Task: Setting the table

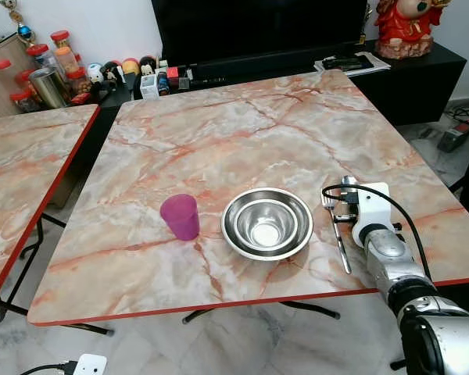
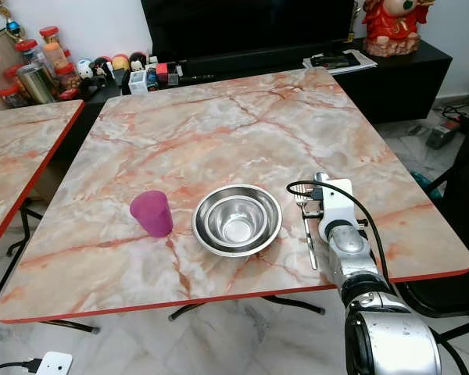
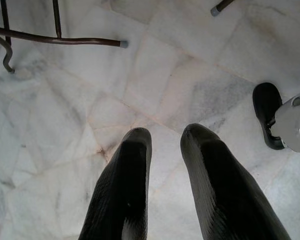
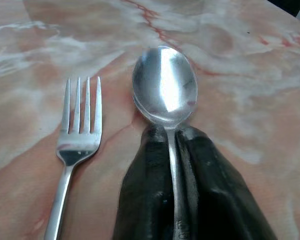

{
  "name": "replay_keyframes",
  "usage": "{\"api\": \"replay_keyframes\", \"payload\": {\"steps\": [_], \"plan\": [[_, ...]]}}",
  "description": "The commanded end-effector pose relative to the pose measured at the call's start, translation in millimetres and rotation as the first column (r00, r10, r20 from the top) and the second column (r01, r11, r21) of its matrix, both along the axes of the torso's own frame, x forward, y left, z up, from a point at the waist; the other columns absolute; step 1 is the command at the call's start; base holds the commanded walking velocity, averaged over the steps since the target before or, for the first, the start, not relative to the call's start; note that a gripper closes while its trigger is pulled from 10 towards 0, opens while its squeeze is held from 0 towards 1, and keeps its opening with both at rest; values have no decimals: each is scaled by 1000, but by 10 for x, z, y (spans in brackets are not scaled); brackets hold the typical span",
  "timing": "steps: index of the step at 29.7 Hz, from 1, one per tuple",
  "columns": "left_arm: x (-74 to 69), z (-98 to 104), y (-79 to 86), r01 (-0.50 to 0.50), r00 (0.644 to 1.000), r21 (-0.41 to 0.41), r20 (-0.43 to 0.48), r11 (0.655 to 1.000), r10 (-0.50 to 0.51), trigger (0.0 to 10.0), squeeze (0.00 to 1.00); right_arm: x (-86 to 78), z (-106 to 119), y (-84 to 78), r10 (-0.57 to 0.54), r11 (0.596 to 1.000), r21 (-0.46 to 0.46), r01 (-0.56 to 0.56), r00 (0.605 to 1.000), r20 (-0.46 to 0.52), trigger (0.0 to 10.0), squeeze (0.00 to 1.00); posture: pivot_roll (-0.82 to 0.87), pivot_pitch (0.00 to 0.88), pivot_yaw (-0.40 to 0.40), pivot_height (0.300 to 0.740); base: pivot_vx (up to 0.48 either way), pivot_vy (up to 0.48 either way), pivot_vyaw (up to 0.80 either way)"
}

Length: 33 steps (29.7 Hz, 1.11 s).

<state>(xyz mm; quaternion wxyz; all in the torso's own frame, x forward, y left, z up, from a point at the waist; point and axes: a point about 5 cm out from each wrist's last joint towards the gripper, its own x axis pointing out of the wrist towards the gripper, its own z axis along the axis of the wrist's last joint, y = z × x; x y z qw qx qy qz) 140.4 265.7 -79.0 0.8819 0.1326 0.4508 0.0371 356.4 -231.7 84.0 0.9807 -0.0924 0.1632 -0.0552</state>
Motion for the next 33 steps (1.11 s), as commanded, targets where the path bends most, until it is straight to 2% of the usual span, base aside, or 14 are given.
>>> {"api": "replay_keyframes", "payload": {"steps": [1, 2, 14, 15, 16, 17, 19, 27, 31, 32, 33], "plan": [[-20, 14, 66, 19, 1000, 24, -18, 1000, -18, 10000, 0, -140, -256, 44, -9, 999, 34, 12, 995, -103, 10000, 976, 174, 48, 168, 740, 0, 0, 0], [-15, 15, 64, 20, 1000, 23, -17, 1000, -20, 10000, 0, -137, -251, 46, -9, 999, 35, 12, 995, -101, 10000, 1000, 173, 47, 167, 740, 0, 0, 0], [33, 11, 10, 18, 1000, 11, -10, 1000, -18, 10000, 0, -33, -77, 35, -6, 1000, 22, 6, 1000, -26, 10000, 1000, 161, 27, 154, 740, 0, 0, 0], [44, 10, -3, 14, 1000, 7, -7, 1000, -14, 10000, 0, -2, -20, 38, -2, 1000, 18, 2, 1000, 5, 10000, 729, 155, 22, 150, 740, 0, 0, 0], [48, 9, -8, 13, 1000, 6, -6, 1000, -13, 10000, 0, 4, -8, 38, -1, 1000, 18, 1, 1000, 11, 10000, 0, 154, 20, 148, 740, 0, 0, 0], [48, 9, -8, 13, 1000, 6, -6, 1000, -13, 10000, 0, 4, -8, 38, -1, 1000, 18, 1, 1000, 11, 10000, 0, 154, 20, 148, 740, 0, 0, 0], [80, 7, -46, 4, 1000, -4, 1, 1000, -4, 10000, 0, 69, 126, 46, 2, 1000, 25, -4, 997, 83, 10000, 0, 143, 1, 136, 740, 0, 0, 0], [171, 3, -157, -14, 1000, -41, 17, 999, 15, 10000, 0, 174, 339, 151, 30, 998, 40, -39, 981, 194, 10000, 0, 110, 0, 120, 740, 0, 0, 0], [187, 3, -177, -13, 1000, -46, 19, 999, 14, 10000, 0, 185, 363, 176, 38, 998, 41, -47, 977, 208, 10000, 0, 107, 0, 119, 740, 0, 0, 0], [230, 7, -223, -18, 999, -59, 30, 998, 20, 10000, 0, 210, 449, 197, 42, 998, 42, -55, 965, 258, 10000, 0, 89, 0, 109, 740, 0, 0, 0], [230, 7, -223, -18, 999, -59, 30, 998, 20, 10000, 0, 210, 449, 197, 42, 998, 42, -55, 965, 258, 10000, 0, 89, 0, 109, 740, 0, 0, 0]]}}
